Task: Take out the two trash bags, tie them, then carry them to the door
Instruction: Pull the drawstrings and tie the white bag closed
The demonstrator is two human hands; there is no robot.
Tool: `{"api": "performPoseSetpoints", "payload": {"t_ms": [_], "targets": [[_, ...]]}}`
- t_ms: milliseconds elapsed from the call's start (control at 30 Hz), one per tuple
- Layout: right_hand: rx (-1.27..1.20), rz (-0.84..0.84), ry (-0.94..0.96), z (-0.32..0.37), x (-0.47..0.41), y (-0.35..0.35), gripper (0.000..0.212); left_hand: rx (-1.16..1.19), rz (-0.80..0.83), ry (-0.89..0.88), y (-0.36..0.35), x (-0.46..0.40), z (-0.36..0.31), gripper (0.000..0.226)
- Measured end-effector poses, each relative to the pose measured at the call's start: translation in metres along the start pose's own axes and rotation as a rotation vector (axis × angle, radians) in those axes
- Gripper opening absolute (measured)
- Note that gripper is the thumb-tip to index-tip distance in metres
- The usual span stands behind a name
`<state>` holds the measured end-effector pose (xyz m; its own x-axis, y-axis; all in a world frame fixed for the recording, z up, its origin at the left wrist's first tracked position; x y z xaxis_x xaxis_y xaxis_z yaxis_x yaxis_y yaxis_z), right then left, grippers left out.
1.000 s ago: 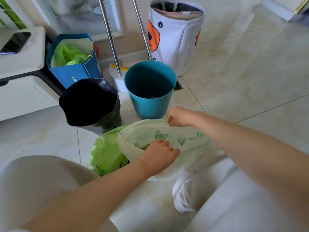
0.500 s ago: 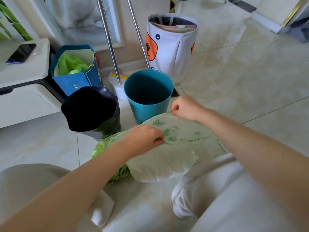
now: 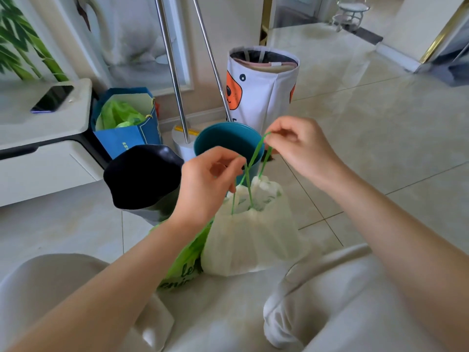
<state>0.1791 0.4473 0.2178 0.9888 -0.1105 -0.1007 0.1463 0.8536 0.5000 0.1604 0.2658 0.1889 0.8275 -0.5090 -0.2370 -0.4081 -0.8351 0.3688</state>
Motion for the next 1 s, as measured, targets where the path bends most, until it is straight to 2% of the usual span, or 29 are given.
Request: {"api": "performPoseSetpoints", "payload": {"t_ms": [67, 133, 333, 500, 667, 767, 867, 933, 1000], "targets": [[-0.008, -0.029, -0.011, 0.001, 0.006, 0.0, 0.011, -0.037, 0.089, 0.041, -0.003, -0.003, 0.006, 0.007], [0.026, 0.02, -0.093, -0.005, 0.008, -0.005, 0.014, -0.098, 0.201, 0.095, -0.012, -0.004, 0.016, 0.008], [-0.05, 0.199, -0.168, -0.011, 0.016, -0.015, 0.016, 0.022, 0.085, 0.058, -0.01, -0.008, 0.002, 0.009], [-0.041, 0.28, -0.149, -0.009, 0.021, -0.028, 0.009, 0.007, 0.104, -0.039, -0.012, -0.006, -0.005, 0.006], [-0.03, 0.404, -0.216, -0.01, 0.023, -0.03, 0.017, -0.054, 0.055, -0.049, -0.016, -0.013, 0.003, 0.007], [0.065, 0.402, -0.21, -0.01, 0.024, -0.028, 0.007, 0.01, 0.043, 0.077, -0.018, -0.016, 0.016, 0.006], [0.045, 0.36, -0.165, -0.007, 0.023, -0.023, 0.016, 0.068, 0.112, 0.192, -0.027, -0.015, 0.035, 0.01], [-0.02, 0.302, -0.129, -0.004, 0.021, -0.017, 0.016, 0.089, 0.188, 0.241, -0.038, -0.012, 0.051, 0.021], [-0.07, 0.243, -0.086, 0.0, 0.018, -0.01, 0.014, 0.083, 0.342, 0.276, -0.055, -0.008, 0.063, 0.039]]}}
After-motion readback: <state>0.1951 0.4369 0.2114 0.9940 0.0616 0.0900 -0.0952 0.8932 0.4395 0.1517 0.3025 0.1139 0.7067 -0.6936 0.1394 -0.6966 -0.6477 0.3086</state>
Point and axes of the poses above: each hand's wrist, its own x-axis away from the middle knuckle, its own y-axis out of the back of the hand, z = x × y, the point moved 5 cm from there along -x, towards the middle knuckle, and after that the axes turned 12 degrees about z, right-handed, at the moved point
